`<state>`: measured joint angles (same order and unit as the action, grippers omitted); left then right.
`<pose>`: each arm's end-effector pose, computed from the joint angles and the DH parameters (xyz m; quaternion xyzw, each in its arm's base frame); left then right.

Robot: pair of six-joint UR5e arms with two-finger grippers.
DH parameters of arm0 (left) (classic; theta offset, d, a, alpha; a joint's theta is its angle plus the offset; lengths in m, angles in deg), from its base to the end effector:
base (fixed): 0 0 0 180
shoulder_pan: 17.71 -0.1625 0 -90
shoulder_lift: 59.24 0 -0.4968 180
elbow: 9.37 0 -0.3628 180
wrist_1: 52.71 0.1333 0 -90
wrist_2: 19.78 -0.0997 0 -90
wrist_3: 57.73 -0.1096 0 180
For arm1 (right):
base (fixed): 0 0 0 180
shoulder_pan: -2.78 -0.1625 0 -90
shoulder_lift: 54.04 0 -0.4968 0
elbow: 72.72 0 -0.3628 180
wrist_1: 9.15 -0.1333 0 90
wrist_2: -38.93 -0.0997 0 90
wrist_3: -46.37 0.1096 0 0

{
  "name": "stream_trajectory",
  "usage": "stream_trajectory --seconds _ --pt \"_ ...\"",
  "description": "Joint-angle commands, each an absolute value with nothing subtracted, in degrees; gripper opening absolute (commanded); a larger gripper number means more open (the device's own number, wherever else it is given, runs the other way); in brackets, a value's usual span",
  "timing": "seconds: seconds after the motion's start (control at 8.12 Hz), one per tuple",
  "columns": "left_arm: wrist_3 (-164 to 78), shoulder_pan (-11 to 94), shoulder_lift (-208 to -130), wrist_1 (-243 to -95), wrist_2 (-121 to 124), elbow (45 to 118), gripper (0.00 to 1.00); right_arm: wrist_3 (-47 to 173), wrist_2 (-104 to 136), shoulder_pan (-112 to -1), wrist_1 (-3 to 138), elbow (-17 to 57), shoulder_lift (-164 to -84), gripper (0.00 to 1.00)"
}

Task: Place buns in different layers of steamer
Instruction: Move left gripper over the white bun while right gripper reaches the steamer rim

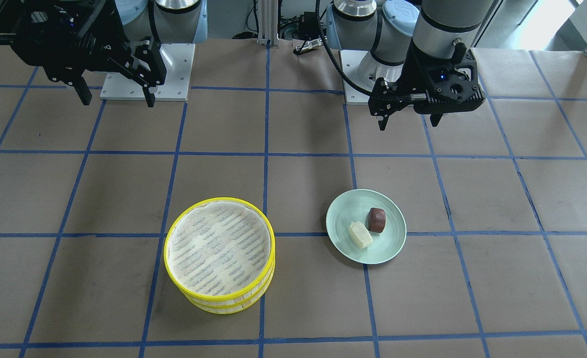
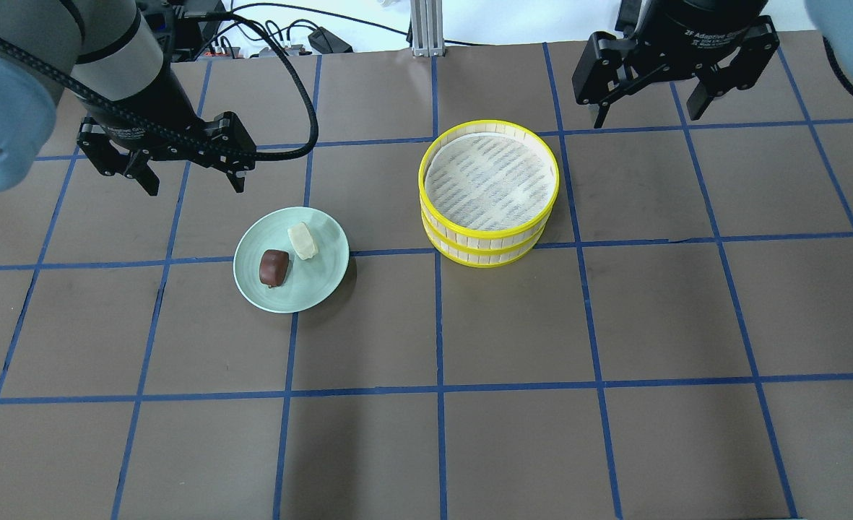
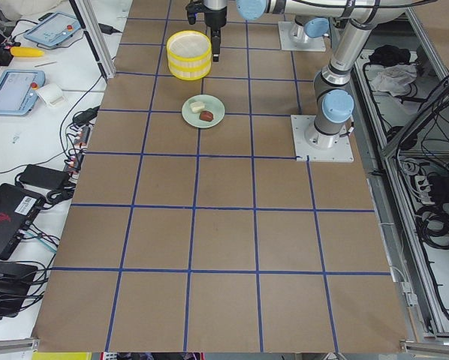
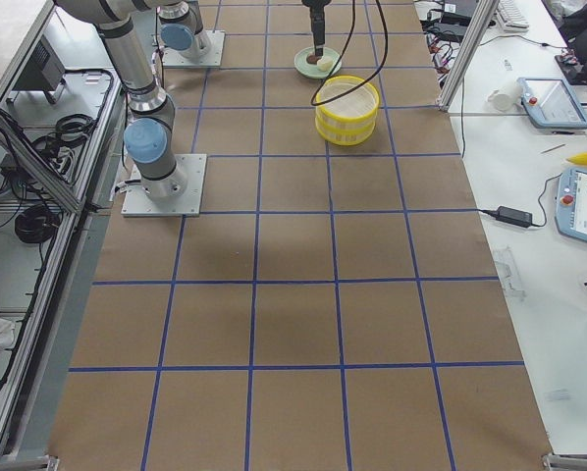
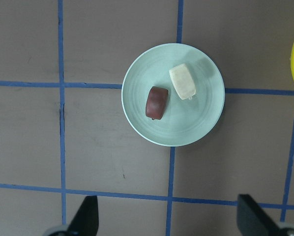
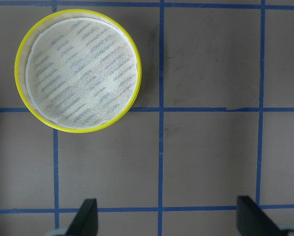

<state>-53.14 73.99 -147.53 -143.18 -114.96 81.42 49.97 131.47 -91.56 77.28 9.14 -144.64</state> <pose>-0.1367 -0.4446 0.5565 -0.0254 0.9986 -0.0064 0.0449 0.1631 -0.4515 0.6143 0.0054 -0.9987 0.0465 0.0190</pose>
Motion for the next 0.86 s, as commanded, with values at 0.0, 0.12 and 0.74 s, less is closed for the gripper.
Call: stream_trajectory --seconds 0.0,0.12,0.74 --pt "-53.60 73.44 -147.83 -142.80 -114.96 81.94 1.00 50.15 130.96 -91.53 77.60 10.33 -144.92 1.00" --pt "-53.60 73.09 -147.92 -142.53 -114.88 81.95 1.00 49.80 130.87 -91.53 77.95 10.42 -144.57 1.00" --pt "-52.55 70.89 -154.29 -134.59 -114.79 82.91 1.00 51.64 130.87 -91.97 93.57 10.77 -129.57 1.00"
